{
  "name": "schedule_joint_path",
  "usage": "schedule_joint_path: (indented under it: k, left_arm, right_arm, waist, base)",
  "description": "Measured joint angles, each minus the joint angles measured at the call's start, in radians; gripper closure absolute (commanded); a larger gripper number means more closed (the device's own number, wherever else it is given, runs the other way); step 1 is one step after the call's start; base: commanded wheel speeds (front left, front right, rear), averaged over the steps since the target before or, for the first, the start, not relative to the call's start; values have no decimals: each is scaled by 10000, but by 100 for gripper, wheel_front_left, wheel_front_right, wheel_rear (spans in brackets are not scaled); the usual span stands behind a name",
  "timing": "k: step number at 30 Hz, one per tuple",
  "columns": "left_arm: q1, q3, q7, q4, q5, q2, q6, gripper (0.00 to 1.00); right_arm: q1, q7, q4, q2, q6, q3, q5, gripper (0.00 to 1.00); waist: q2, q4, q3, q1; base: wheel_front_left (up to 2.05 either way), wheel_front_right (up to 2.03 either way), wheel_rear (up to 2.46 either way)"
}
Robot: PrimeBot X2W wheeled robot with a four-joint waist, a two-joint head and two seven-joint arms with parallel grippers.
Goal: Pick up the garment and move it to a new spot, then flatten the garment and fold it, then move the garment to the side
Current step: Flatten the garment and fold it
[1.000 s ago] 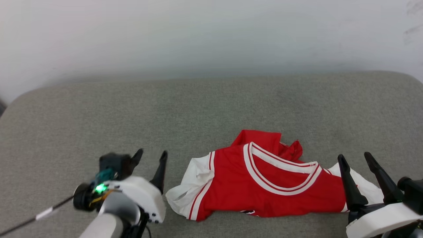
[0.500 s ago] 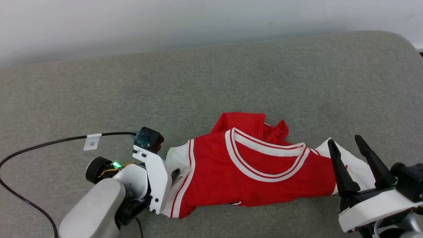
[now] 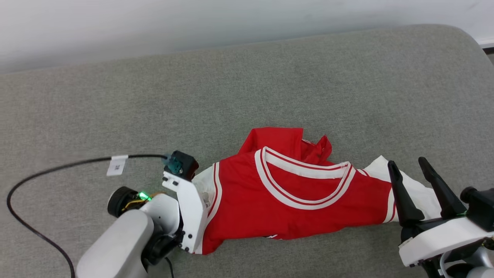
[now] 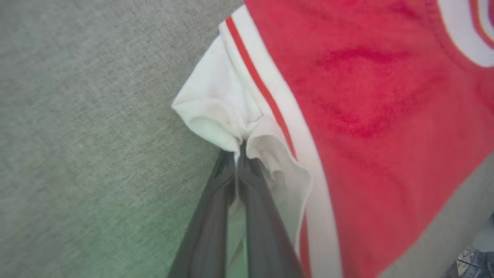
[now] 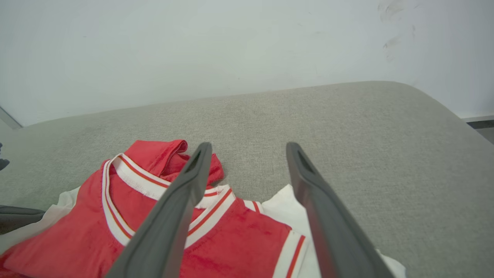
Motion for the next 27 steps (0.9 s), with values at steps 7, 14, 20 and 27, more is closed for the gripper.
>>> schedule_joint_path:
  k: [7, 14, 20, 27]
  left_arm:
    - [525, 541, -1774, -593, 431, -69, 901, 100]
    - [979, 989, -2729, -1766, 591, 117, 1440, 100]
    - [1094, 1016, -2874, -2704, 769, 180, 1662, 100]
    - [998, 940, -3007, -3033, 876, 150, 1699, 100]
  right_arm:
    - [34, 755, 579, -199, 0, -972, 734, 0]
    - [-63, 3227, 1837, -1143, 0, -2215, 1870, 0]
    - [-549, 5891, 2663, -1868, 0, -2587, 2418, 0]
    - [-757, 7940, 2995, -1818, 0, -2708, 2614, 0]
  waist:
    - [0, 410, -312, 0]
    - [0, 765, -408, 0]
    - [0, 956, -94, 0]
    - [0, 1220, 379, 0]
  base:
    - [0, 0, 0]
    - [0, 0, 0]
    - [0, 0, 0]
    - [0, 0, 0]
